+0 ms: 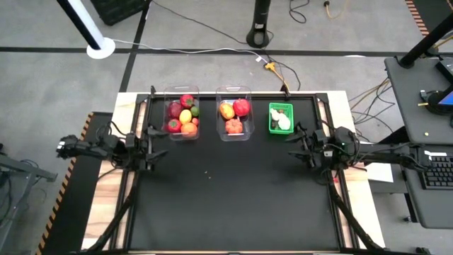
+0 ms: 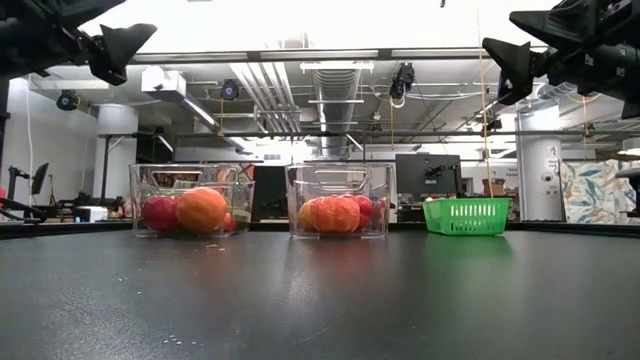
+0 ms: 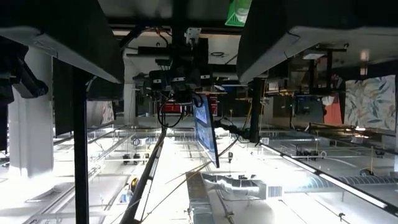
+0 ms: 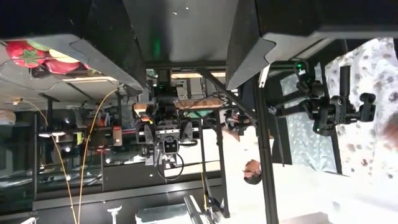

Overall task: Sort produce into baskets
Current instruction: Return to Home Position

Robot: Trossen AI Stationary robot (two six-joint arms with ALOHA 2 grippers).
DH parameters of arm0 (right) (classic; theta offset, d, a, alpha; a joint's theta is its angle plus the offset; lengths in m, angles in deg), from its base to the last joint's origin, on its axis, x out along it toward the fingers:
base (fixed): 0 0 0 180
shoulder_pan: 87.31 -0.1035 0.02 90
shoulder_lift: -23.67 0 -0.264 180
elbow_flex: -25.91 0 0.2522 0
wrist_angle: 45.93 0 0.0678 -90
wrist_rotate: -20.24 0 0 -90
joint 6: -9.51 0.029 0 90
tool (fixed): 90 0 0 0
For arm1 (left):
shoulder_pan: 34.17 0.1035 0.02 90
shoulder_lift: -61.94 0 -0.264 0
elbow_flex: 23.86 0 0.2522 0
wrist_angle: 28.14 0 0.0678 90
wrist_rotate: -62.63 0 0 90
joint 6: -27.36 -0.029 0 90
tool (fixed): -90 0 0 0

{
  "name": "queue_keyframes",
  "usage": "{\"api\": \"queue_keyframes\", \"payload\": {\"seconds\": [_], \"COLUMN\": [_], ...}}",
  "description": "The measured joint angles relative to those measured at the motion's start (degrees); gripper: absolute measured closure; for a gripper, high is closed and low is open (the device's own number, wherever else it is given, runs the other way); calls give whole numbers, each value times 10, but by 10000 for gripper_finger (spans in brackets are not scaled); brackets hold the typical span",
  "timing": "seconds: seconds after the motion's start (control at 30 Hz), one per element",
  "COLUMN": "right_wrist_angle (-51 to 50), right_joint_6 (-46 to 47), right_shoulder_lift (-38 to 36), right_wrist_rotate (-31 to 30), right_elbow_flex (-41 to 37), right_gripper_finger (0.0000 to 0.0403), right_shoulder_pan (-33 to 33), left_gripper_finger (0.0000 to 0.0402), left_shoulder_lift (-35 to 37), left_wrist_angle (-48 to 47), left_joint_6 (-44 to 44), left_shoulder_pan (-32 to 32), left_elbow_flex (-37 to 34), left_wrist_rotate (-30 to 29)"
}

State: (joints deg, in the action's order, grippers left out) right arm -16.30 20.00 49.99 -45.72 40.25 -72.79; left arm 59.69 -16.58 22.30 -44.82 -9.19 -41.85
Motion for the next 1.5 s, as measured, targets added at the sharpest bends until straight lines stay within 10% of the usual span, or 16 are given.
{"api": "queue_keyframes", "payload": {"seconds": [0.83,1.17,1.33,1.5], "right_wrist_angle": [-150,-332,-412,-410], "right_joint_6": [32,-3,-33,-131], "right_shoulder_lift": [-147,-263,-263,-263], "right_wrist_rotate": [-3,-155,-325,-343], "right_elbow_flex": [0,-1,0,0], "right_gripper_finger": [190,190,190,190], "right_shoulder_pan": [-27,-82,-135,-139], "left_gripper_finger": [109,109,109,109], "left_shoulder_lift": [-51,-72,-83,-92], "left_wrist_angle": [-1,-2,-1,-5], "left_joint_6": [0,0,0,0], "left_shoulder_pan": [0,0,0,0], "left_elbow_flex": [2,2,2,2], "left_wrist_rotate": [0,0,0,0]}}
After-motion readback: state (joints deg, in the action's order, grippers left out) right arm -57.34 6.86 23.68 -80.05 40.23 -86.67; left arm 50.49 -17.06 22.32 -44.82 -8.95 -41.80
